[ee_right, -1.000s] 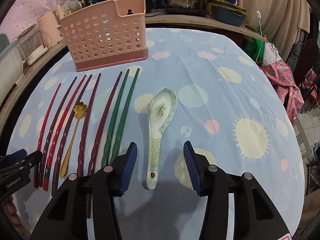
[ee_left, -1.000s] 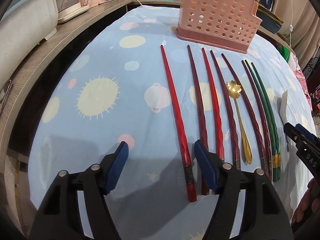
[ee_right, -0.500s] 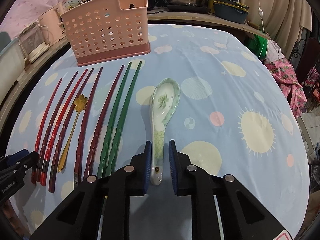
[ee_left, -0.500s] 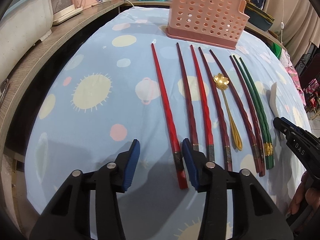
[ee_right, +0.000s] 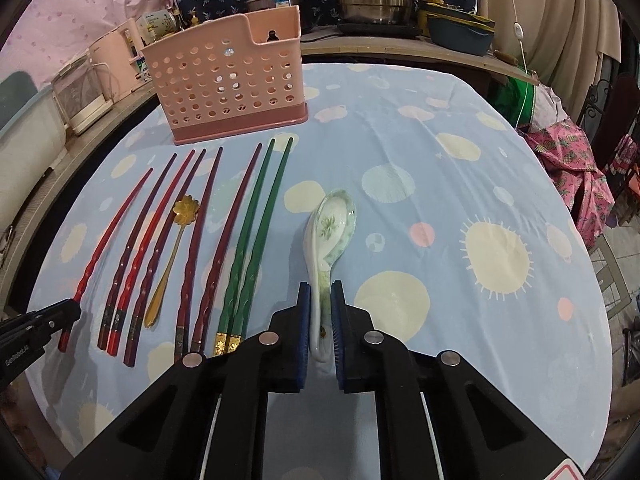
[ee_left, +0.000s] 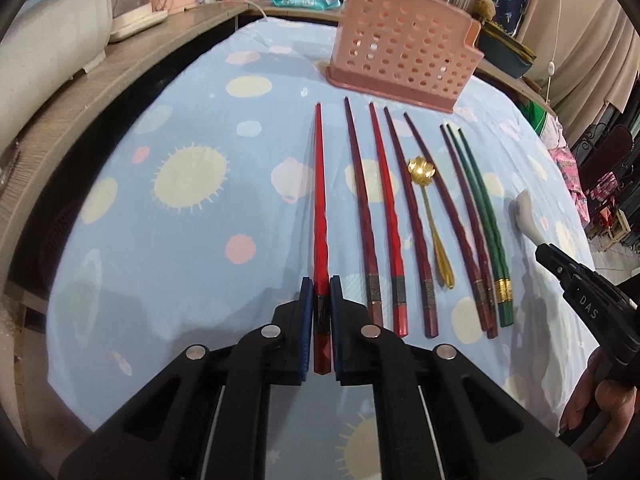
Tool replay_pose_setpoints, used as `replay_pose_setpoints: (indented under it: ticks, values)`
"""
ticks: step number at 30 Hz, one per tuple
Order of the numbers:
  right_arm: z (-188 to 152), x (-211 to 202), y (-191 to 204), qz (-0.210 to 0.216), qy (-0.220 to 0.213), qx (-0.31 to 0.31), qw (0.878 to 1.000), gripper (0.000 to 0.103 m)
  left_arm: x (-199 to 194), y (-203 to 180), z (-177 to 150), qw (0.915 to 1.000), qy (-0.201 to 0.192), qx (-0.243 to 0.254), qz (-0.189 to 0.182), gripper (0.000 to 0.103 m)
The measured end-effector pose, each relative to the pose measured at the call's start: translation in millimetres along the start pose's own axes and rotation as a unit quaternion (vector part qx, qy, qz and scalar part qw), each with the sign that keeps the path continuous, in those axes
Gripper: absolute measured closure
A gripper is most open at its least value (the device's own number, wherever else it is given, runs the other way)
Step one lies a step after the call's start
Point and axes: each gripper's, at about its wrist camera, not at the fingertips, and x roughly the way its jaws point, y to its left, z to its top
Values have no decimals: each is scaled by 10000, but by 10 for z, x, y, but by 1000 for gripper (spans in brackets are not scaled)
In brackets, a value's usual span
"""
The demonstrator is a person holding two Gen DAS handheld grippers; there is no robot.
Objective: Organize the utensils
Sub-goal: 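Grasp a red chopstick with the left tool while the right tool grasps the white spoon, then carry the red chopstick and white spoon to the pink holder with both tools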
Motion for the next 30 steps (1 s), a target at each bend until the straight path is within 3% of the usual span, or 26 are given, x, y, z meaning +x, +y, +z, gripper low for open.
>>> replay_pose_setpoints:
  ticks: [12,30]
  values:
    - [342,-389,-80,263,-520,73,9983,97,-612,15,460,9954,-958,-7,51,96]
    - [1140,-441,-71,772,-974,165,9921,97,-1051,-46,1466,9793,-2025,38,20,96]
